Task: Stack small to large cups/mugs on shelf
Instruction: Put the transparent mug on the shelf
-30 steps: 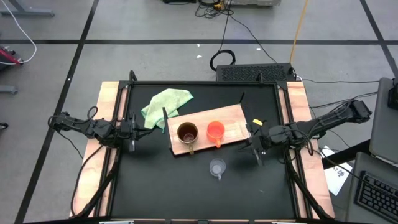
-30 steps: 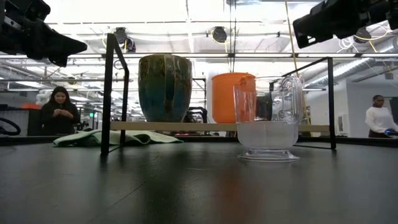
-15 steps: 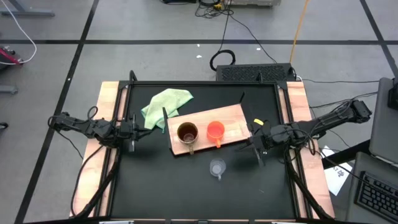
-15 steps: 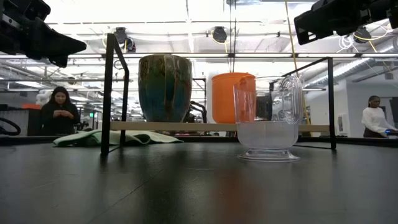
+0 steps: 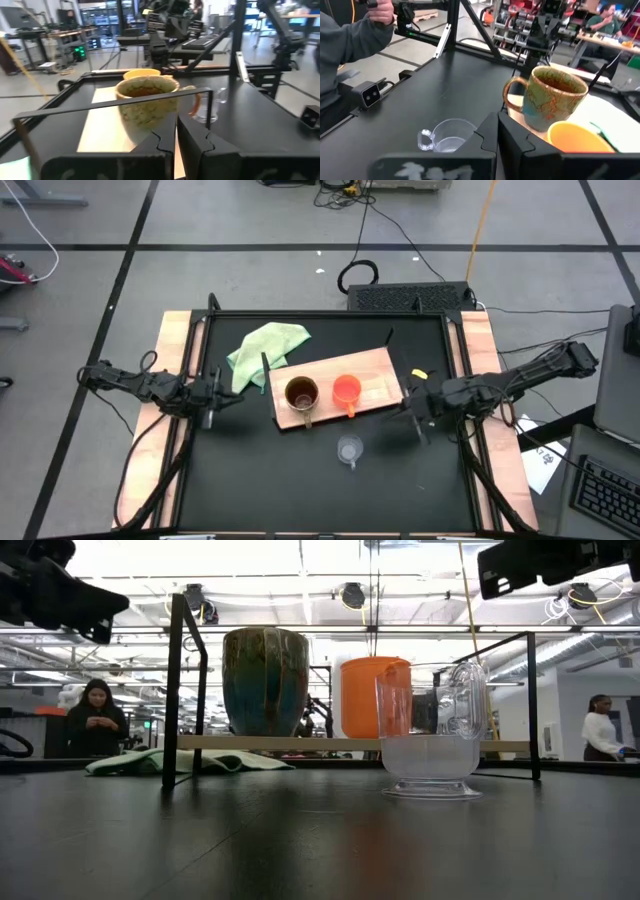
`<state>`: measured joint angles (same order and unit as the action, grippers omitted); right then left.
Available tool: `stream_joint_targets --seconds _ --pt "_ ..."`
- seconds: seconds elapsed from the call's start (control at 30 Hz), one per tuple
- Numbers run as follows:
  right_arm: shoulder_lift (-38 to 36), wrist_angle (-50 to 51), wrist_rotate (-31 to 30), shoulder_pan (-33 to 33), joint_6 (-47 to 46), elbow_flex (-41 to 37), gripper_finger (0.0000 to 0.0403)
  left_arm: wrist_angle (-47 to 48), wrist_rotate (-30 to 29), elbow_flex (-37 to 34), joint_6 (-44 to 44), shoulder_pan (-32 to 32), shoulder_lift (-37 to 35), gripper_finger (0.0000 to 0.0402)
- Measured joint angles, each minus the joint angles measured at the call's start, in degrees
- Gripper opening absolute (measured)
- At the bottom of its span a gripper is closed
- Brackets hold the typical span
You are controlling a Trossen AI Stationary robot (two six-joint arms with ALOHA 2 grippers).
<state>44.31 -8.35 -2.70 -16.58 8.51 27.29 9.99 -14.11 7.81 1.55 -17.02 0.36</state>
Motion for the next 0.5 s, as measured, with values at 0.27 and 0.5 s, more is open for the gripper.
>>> stream_joint_targets --seconds 0.27,0.5 --pt "-2.46 0.02 0.0 0.0 0.83 0.0 0.0 -0.31 1.2 0.0 0.74 0.02 0.0 0.0021" --pt "-2.6 1.17 0.0 0.0 -0.25 0.0 0.0 -0.34 1.18 0.0 0.75 0.02 0.0 0.0021"
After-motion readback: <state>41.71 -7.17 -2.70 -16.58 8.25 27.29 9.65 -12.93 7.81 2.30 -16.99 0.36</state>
